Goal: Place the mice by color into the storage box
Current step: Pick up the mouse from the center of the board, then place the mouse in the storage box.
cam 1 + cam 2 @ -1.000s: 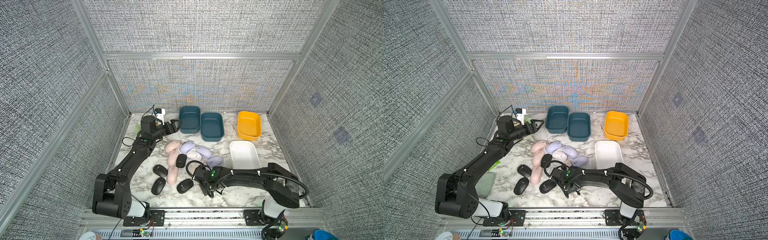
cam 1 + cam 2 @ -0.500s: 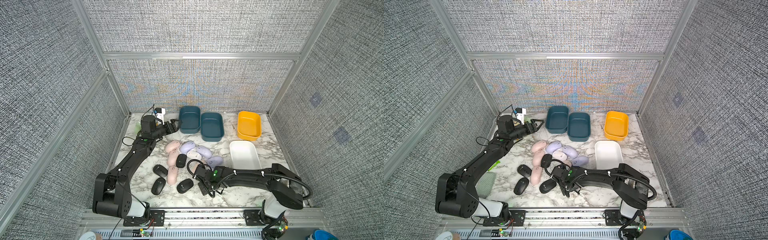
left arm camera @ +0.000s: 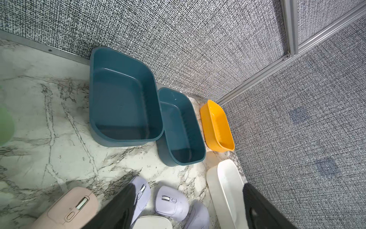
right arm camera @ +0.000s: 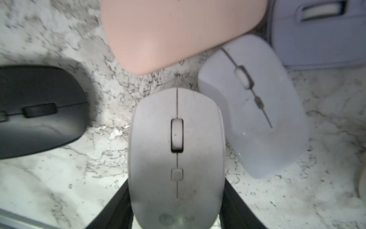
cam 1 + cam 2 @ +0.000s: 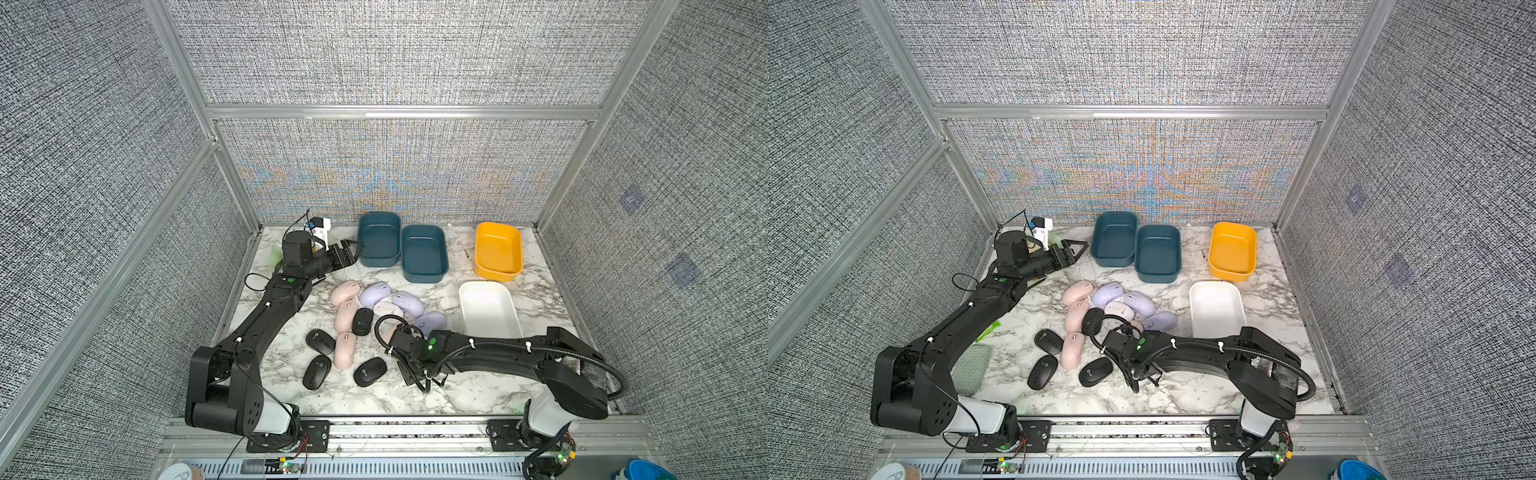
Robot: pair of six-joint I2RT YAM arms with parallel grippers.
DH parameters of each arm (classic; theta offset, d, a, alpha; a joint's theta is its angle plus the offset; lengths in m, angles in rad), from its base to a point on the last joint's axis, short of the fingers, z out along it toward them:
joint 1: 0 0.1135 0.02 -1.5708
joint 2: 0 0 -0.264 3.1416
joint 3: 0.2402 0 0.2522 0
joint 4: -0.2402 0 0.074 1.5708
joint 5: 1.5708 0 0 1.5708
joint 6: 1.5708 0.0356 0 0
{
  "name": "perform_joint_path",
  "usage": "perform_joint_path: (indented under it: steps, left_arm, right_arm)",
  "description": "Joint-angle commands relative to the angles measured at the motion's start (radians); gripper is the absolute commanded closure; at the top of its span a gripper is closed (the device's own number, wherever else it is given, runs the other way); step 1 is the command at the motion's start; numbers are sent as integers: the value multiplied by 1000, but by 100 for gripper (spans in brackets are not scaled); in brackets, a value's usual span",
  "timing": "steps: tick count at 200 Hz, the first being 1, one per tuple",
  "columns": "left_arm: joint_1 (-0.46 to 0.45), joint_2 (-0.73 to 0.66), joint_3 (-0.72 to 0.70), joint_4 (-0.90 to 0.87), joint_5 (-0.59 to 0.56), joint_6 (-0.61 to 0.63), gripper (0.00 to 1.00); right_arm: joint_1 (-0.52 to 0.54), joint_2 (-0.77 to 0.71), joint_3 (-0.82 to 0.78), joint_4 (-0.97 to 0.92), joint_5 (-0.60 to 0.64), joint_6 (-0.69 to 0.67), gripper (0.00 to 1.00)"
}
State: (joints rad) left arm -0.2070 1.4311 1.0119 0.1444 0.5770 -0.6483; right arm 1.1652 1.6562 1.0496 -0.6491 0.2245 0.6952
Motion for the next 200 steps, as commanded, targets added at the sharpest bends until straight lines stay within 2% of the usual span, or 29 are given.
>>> perform_joint_path:
  steps: [1,26,67,90,112,134,147,200]
  left_arm:
    - [-2,-4,10,7,9,-4,14]
    - [-2,-10,10,2,1,3,14]
    - [-4,-5,11,4,9,-4,14]
    - [-9,-3,11,1,7,-1,14]
    - [-15,1,11,2,7,-1,15]
    - [-24,10,11,4,11,-2,15]
    - [-30,12,11,4,9,-2,15]
    - [-35,13,16,-6,6,5,15]
  right_arm:
    - [-10,-33,31,-43,78,-21,45]
    - [-81,-90,80,-109,169,-90,46]
    - [-386,-255,61,-128,238,-217,46]
    - [-565,-313,12,-77,178,-277,46]
    - [-682,-293,-22,-46,111,-322,46]
    - [-761,-243,-51,-10,95,-360,46]
    - [-805,-207,-38,2,29,-350,46]
    - [-826,-42,8,78,8,-410,46]
